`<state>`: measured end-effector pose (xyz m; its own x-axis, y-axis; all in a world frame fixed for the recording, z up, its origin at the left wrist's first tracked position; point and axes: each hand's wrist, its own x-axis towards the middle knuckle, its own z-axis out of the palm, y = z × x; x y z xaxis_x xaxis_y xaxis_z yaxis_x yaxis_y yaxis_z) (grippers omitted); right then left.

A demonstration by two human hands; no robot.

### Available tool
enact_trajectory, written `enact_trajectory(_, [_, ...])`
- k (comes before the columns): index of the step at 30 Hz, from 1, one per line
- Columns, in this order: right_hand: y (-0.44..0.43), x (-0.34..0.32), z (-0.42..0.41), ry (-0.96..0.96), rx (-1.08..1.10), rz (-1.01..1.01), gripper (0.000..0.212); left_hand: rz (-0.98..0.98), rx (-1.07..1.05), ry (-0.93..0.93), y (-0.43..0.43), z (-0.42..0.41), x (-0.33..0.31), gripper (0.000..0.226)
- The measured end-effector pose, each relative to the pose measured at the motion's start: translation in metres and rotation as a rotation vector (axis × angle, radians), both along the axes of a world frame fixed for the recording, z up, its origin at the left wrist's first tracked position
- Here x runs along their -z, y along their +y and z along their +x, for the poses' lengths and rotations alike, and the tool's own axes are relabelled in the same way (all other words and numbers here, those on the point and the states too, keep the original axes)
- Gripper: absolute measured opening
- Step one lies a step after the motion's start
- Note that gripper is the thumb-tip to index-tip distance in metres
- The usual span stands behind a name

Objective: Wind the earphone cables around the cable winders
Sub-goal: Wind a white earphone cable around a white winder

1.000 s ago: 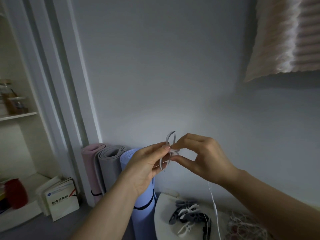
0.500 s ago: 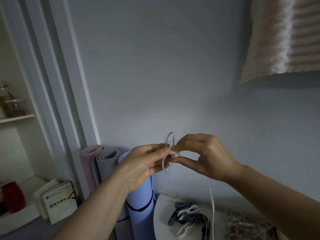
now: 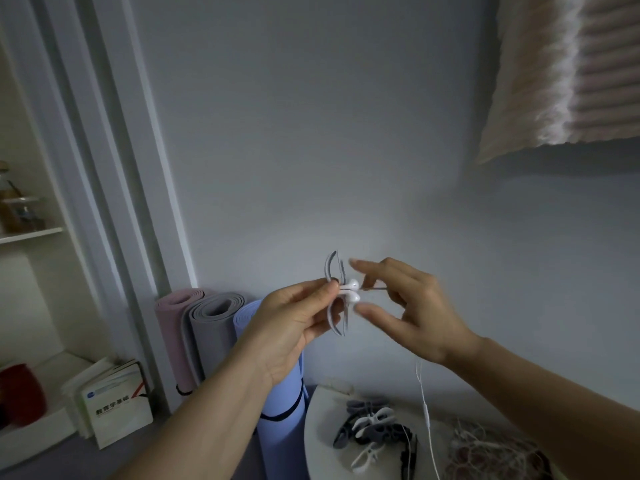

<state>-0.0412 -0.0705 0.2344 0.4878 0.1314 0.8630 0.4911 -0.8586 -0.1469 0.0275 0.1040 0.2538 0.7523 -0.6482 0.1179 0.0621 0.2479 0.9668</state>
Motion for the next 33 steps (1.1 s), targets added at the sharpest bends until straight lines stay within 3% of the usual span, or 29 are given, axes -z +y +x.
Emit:
enact_trajectory(5, [0.003,0.014,0.007,0.151,0.099,0.123,0.022,0.019,-0.031,-0.031,0.000,0.002,-0.003,0.016])
enact_trajectory(9, [0.022,0.029,0.011,0.262,0.118,-0.010,0.022,0.010,-0.076,-0.049,-0.004,-0.002,-0.002,0.025])
enact_trajectory(14, [0.031,0.032,0.010,0.312,0.222,-0.161,0.025,0.024,-0.190,-0.014,-0.003,0.004,0.001,0.018])
enact_trajectory(17, [0.031,0.027,0.007,0.431,0.287,-0.249,0.027,0.044,-0.191,0.021,-0.003,0.008,0.006,0.032])
enact_trajectory(21, [0.033,0.023,0.008,0.545,0.351,-0.384,0.030,0.057,-0.214,0.034,-0.006,0.010,0.014,0.034])
enact_trajectory(25, [0.037,0.005,-0.001,0.599,0.340,-0.472,0.019,0.141,-0.257,-0.041,-0.011,0.012,0.023,0.039])
enact_trajectory(30, [0.028,-0.044,-0.009,0.563,0.342,-0.262,0.028,0.186,-0.299,-0.213,-0.014,0.014,0.034,0.006])
enact_trajectory(33, [0.017,-0.058,-0.006,0.528,0.310,-0.183,0.022,0.200,-0.283,-0.271,-0.014,0.013,0.037,0.013])
